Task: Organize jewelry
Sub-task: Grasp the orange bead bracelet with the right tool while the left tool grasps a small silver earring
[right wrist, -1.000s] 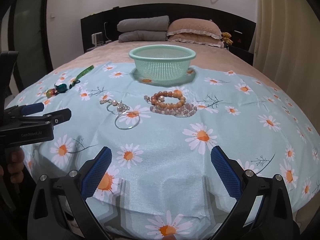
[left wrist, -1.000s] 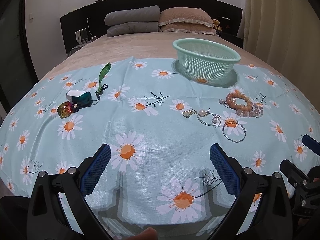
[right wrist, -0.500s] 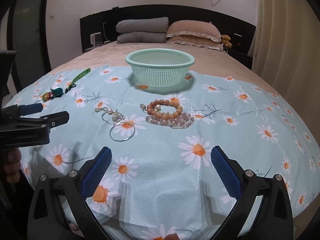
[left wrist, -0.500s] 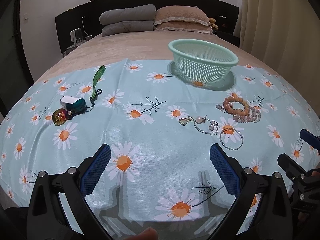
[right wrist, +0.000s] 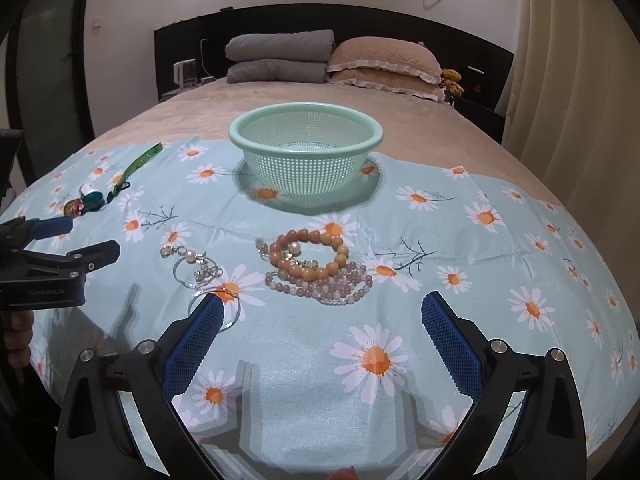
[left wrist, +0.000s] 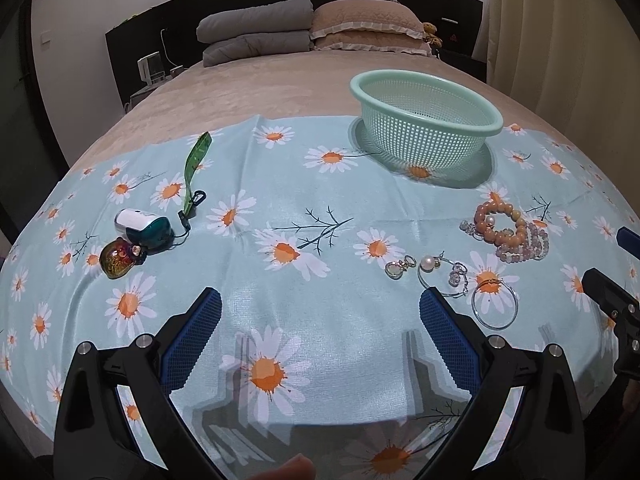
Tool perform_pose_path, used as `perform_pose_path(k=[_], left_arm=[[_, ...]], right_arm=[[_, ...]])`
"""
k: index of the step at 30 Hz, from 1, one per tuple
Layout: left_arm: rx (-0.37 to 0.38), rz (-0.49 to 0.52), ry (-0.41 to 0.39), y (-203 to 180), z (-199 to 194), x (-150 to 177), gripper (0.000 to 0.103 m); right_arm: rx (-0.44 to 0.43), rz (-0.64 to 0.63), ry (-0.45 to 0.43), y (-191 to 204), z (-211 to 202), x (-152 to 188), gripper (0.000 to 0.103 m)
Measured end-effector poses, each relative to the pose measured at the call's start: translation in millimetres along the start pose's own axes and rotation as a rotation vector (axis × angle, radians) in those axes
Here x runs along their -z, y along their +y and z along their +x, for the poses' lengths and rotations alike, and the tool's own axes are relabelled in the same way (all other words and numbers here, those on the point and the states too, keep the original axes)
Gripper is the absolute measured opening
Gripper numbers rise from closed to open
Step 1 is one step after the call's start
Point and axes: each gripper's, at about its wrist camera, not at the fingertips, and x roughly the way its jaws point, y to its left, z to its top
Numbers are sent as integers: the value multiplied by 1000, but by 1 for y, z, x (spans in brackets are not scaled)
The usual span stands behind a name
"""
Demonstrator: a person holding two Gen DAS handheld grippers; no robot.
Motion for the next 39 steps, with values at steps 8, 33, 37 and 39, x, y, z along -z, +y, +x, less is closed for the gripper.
perform_pose_path(k=[8, 33, 37, 39], left_arm=[[52, 32, 57, -2, 24, -17, 97], [114, 158, 67, -13, 84, -14, 99], [147, 185, 32, -20, 76, -11, 80], [175, 222, 20, -27, 71, -9, 63]], right_arm=[[-34, -13, 94, -4, 31, -19, 95], [-119, 65, 211, -22, 144, -31, 74], [-208, 14, 203, -7, 136, -32, 31], [-232, 2, 208, -2, 134, -31, 16]])
